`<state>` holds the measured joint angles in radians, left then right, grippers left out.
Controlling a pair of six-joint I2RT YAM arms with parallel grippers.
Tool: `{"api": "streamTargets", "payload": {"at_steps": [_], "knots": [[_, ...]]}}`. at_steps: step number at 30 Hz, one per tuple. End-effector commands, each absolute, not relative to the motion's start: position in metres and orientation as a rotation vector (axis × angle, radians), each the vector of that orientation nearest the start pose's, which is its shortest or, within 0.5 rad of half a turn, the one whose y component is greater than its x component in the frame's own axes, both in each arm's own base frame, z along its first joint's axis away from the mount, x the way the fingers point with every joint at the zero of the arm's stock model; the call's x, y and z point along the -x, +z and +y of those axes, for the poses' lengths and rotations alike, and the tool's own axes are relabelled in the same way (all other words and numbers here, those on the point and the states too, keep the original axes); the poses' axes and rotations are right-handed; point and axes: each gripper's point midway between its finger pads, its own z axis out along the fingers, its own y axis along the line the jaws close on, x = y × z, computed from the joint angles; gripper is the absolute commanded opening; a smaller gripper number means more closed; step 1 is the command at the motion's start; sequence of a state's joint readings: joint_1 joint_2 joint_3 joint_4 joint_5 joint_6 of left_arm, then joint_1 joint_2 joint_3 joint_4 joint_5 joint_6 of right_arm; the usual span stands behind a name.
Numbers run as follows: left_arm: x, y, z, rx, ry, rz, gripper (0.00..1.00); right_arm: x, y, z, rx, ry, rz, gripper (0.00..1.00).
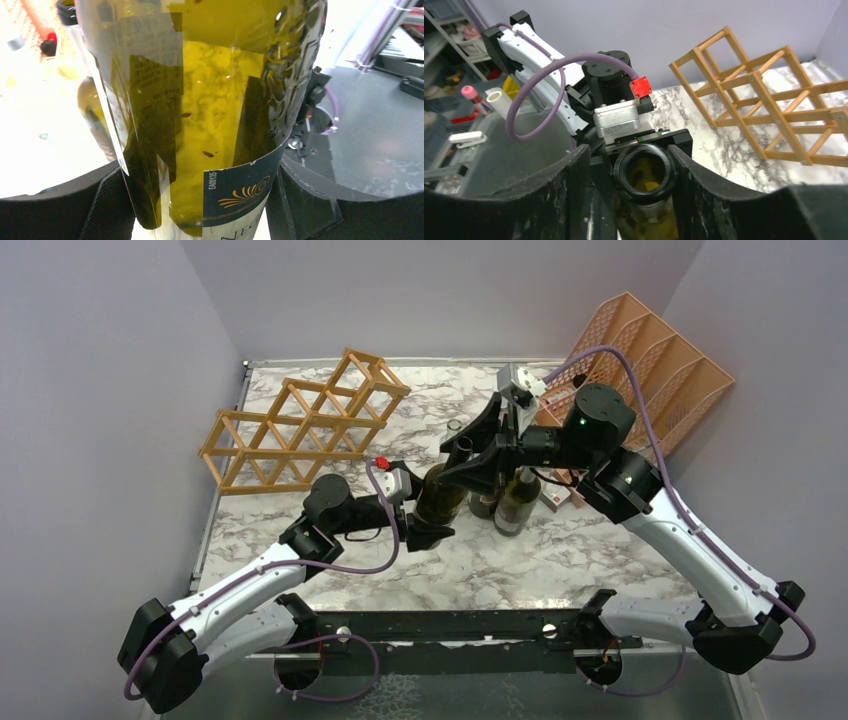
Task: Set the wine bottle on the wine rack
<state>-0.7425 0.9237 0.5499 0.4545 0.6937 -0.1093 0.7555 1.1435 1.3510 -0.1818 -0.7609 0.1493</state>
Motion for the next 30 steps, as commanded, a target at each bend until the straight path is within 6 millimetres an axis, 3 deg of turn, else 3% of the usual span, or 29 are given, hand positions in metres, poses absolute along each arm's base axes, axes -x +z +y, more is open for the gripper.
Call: {"api": "streamTargets", "payload": {"at_steps": [1, 4, 8, 14, 18, 23, 30], "knots": [[-0.179, 0.325, -0.292, -0.987, -0.970, 1.047, 0.00, -0.151, 0.454, 0.304, 0.982, 1.239, 1.302, 0.69], [-0.188, 0.341, -0.282, -1.010, -0.800, 0.951, 0.00, -0.152, 0.457, 0.293, 0.935, 1.191, 1.330, 0.82], [-0.216, 0.361, -0.266, -1.054, -0.454, 0.849, 0.00, -0.153, 0.458, 0.278, 0.880, 1.139, 1.427, 0.84], [-0.254, 0.343, -0.260, -1.455, 0.063, 0.715, 0.00, -0.166, 0.440, 0.254, 0.786, 0.988, 1.593, 0.83], [-0.281, 0.346, -0.246, -1.525, 0.327, 0.682, 0.00, -0.175, 0.426, 0.240, 0.740, 0.885, 1.644, 0.83], [-0.293, 0.361, -0.245, -1.555, 0.491, 0.592, 0.00, -0.186, 0.392, 0.238, 0.777, 0.791, 1.760, 0.81], [-0.292, 0.363, -0.248, -1.577, 0.532, 0.528, 0.00, -0.193, 0.334, 0.247, 0.893, 0.740, 1.913, 0.67]]}}
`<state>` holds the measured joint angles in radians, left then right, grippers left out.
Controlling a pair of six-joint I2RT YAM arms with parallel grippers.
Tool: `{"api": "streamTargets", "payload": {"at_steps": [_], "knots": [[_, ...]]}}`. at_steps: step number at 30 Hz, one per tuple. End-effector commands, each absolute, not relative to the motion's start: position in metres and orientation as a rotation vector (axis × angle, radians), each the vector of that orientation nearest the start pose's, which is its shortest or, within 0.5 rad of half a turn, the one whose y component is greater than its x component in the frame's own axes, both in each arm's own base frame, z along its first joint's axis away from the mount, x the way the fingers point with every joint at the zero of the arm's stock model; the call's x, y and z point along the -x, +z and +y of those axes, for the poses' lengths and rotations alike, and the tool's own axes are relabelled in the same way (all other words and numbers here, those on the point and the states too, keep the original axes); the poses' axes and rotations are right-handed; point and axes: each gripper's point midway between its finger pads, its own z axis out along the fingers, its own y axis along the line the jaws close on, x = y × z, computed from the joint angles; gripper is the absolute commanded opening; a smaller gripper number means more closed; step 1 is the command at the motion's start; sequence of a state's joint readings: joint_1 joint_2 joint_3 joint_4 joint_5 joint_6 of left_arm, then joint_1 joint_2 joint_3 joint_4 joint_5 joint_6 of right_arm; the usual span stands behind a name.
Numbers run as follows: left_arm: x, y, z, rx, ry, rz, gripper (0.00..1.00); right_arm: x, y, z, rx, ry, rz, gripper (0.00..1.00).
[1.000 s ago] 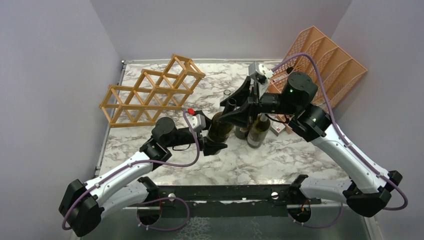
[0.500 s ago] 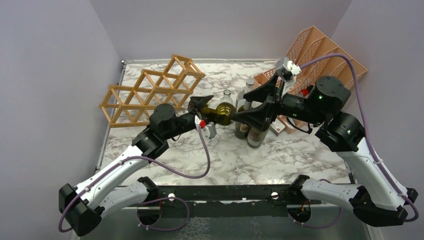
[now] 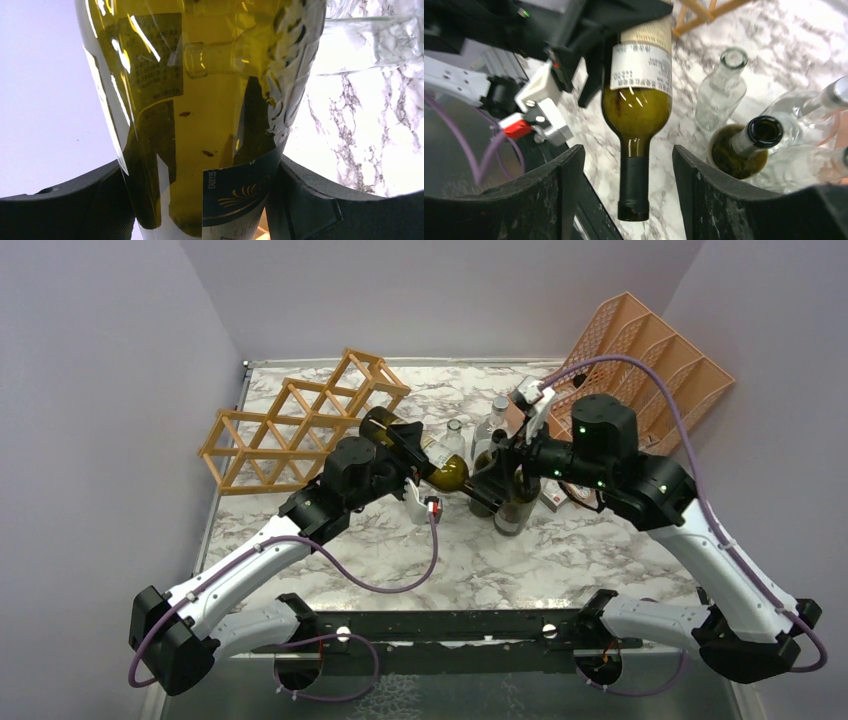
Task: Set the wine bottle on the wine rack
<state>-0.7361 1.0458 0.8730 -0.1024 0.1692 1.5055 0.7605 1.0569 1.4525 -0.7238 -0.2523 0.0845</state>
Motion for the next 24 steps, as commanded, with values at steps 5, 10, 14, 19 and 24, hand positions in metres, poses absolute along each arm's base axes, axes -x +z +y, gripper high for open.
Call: {"api": "streamTargets", "payload": {"at_steps": [5, 10, 14, 19, 24], "knots": [[-0.289, 0.363, -0.250, -1.577, 0.519, 0.506, 0.00, -0.190, 0.314, 0.263, 0.961, 0.812, 1.955, 0.62], [-0.289, 0.365, -0.250, -1.576, 0.523, 0.504, 0.00, -0.193, 0.291, 0.274, 0.992, 0.838, 2.015, 0.57], [-0.290, 0.364, -0.250, -1.577, 0.525, 0.509, 0.00, -0.193, 0.275, 0.278, 0.999, 0.855, 2.053, 0.54], [-0.292, 0.363, -0.251, -1.578, 0.525, 0.513, 0.00, -0.195, 0.262, 0.283, 1.000, 0.866, 2.083, 0.51], [-0.292, 0.363, -0.251, -1.576, 0.524, 0.511, 0.00, -0.199, 0.256, 0.289, 0.995, 0.881, 2.100, 0.47]]}}
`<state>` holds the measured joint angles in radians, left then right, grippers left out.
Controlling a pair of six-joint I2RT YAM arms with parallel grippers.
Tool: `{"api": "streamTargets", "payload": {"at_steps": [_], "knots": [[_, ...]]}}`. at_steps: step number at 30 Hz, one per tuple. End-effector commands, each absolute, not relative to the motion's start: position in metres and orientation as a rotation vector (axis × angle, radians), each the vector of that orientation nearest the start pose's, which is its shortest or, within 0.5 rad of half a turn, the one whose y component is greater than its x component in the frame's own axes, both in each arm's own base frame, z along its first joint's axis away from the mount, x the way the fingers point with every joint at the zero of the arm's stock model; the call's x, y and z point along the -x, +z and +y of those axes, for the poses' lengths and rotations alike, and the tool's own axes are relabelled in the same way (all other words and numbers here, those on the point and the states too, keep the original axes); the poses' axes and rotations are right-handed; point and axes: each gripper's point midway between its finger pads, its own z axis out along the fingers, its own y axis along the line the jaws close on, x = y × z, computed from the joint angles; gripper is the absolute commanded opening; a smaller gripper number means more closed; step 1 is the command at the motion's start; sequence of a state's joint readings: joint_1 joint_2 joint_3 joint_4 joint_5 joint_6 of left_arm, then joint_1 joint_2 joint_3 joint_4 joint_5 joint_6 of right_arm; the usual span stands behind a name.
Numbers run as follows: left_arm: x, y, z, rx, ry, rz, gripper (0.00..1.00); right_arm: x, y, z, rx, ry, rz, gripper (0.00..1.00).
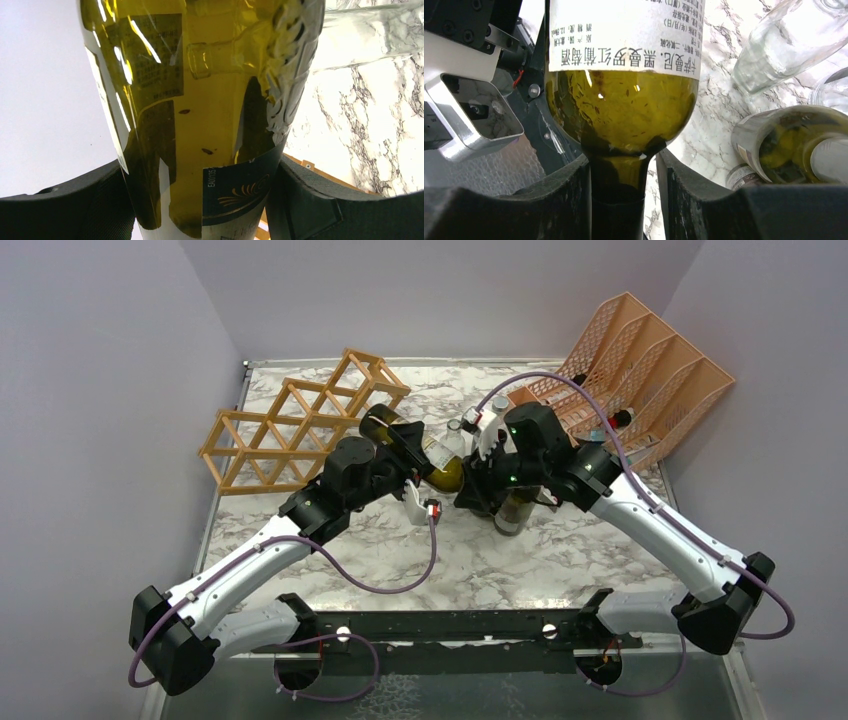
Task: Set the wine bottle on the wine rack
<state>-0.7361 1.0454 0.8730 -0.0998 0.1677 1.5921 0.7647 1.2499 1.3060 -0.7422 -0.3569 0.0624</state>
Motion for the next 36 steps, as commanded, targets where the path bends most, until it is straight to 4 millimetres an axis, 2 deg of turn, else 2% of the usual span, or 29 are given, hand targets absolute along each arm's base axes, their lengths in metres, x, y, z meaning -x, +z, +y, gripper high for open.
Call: {"api": "streamTargets", "payload": {"at_steps": [1, 7, 10, 14, 15, 19, 20, 21, 29, 36], "knots": [[-0.292, 0.364, -0.251, -1.575, 0.524, 0.511, 0.00, -0.200, 0.255, 0.290, 0.992, 0.880, 2.100, 0.46], [-0.291, 0.367, -0.251, -1.562, 0.516, 0.512, 0.00, -0.204, 0.252, 0.294, 0.980, 0.880, 2.106, 0.35], [-0.290, 0.369, -0.251, -1.550, 0.509, 0.515, 0.00, -0.206, 0.251, 0.295, 0.976, 0.879, 2.111, 0.25], [-0.289, 0.370, -0.250, -1.543, 0.504, 0.518, 0.00, -0.208, 0.254, 0.297, 0.965, 0.882, 2.101, 0.06], [-0.288, 0.371, -0.249, -1.537, 0.503, 0.519, 0.05, -0.209, 0.256, 0.297, 0.962, 0.882, 2.094, 0.02], [-0.285, 0.371, -0.246, -1.495, 0.496, 0.521, 0.55, -0.214, 0.269, 0.298, 0.925, 0.877, 2.054, 0.01], [-0.284, 0.370, -0.245, -1.489, 0.495, 0.523, 0.88, -0.215, 0.274, 0.298, 0.911, 0.872, 2.042, 0.01], [-0.283, 0.368, -0.243, -1.486, 0.492, 0.530, 0.97, -0.217, 0.279, 0.297, 0.897, 0.870, 2.029, 0.01], [-0.273, 0.351, -0.230, -1.504, 0.440, 0.615, 0.99, -0.230, 0.310, 0.297, 0.787, 0.855, 1.951, 0.01], [-0.260, 0.342, -0.210, -1.465, 0.405, 0.707, 0.99, -0.243, 0.320, 0.303, 0.738, 0.840, 1.930, 0.01]]}}
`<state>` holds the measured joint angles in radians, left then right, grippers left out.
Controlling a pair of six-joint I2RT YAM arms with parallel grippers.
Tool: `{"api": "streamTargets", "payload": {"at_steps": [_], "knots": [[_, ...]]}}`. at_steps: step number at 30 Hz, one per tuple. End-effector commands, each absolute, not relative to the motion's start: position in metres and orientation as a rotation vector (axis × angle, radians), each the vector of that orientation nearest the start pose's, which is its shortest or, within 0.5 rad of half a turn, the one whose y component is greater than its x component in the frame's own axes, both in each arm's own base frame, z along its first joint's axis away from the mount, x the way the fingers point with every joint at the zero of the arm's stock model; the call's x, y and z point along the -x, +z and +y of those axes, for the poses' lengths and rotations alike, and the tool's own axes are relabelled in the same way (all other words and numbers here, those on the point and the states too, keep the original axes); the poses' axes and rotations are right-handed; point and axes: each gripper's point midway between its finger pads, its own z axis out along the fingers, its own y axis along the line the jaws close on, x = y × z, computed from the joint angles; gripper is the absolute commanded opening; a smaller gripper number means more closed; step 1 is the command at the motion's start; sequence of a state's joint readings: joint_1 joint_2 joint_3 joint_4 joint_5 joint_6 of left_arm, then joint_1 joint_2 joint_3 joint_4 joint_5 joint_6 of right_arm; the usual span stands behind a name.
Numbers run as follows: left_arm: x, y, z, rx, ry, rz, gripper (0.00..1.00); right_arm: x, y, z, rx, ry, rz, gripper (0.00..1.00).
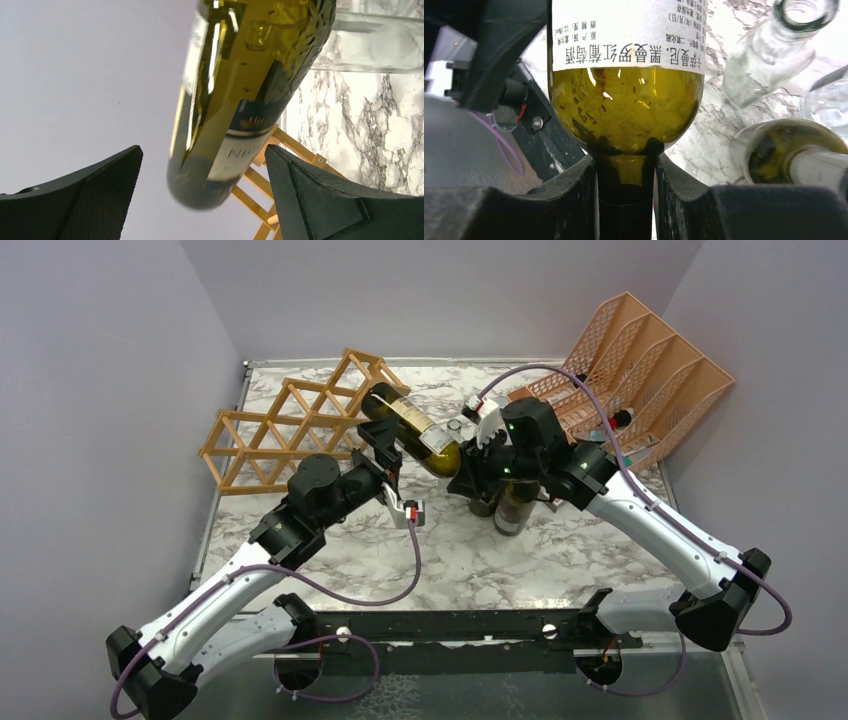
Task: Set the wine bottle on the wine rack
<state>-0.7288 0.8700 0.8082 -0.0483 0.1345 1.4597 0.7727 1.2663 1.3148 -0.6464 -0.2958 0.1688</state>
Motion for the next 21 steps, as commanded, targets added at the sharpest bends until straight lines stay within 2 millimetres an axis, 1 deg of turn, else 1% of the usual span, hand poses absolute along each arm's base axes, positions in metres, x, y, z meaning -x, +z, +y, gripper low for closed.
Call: {"api": "streamTargets", "payload": {"at_steps": [1, 4, 5, 7, 9, 11, 12, 14, 15, 16, 18, 21], "knots": [[-0.258, 0.342, -0.206, -1.455, 0.403, 0.721, 0.99, -0.245, 0.322, 0.304, 0.731, 0.841, 1.924, 0.01], [-0.250, 0.344, -0.197, -1.404, 0.357, 0.771, 0.99, -0.247, 0.323, 0.309, 0.734, 0.858, 1.922, 0.01], [-0.246, 0.349, -0.194, -1.370, 0.330, 0.787, 0.99, -0.247, 0.322, 0.312, 0.743, 0.866, 1.924, 0.01], [-0.236, 0.364, -0.189, -1.262, 0.237, 0.828, 0.99, -0.244, 0.319, 0.318, 0.766, 0.878, 1.930, 0.01], [-0.226, 0.386, -0.182, -1.121, 0.138, 0.844, 0.99, -0.240, 0.312, 0.325, 0.791, 0.877, 1.940, 0.01], [-0.215, 0.413, -0.170, -0.938, 0.028, 0.869, 0.99, -0.237, 0.305, 0.331, 0.802, 0.875, 1.956, 0.01], [-0.213, 0.428, -0.161, -0.801, -0.051, 0.904, 0.99, -0.237, 0.302, 0.332, 0.800, 0.874, 1.964, 0.01], [-0.214, 0.454, -0.134, -0.512, -0.167, 0.994, 0.99, -0.236, 0.294, 0.336, 0.796, 0.875, 1.979, 0.01], [-0.214, 0.463, -0.123, -0.392, -0.221, 1.033, 0.99, -0.235, 0.289, 0.338, 0.795, 0.877, 1.991, 0.01], [-0.214, 0.471, -0.113, -0.297, -0.258, 1.062, 0.99, -0.234, 0.285, 0.341, 0.795, 0.875, 1.999, 0.01], [-0.213, 0.482, -0.100, -0.164, -0.321, 1.097, 0.99, -0.231, 0.272, 0.347, 0.800, 0.869, 2.027, 0.01], [-0.212, 0.491, -0.092, -0.039, -0.396, 1.137, 0.99, -0.226, 0.255, 0.360, 0.805, 0.856, 2.063, 0.01]]}}
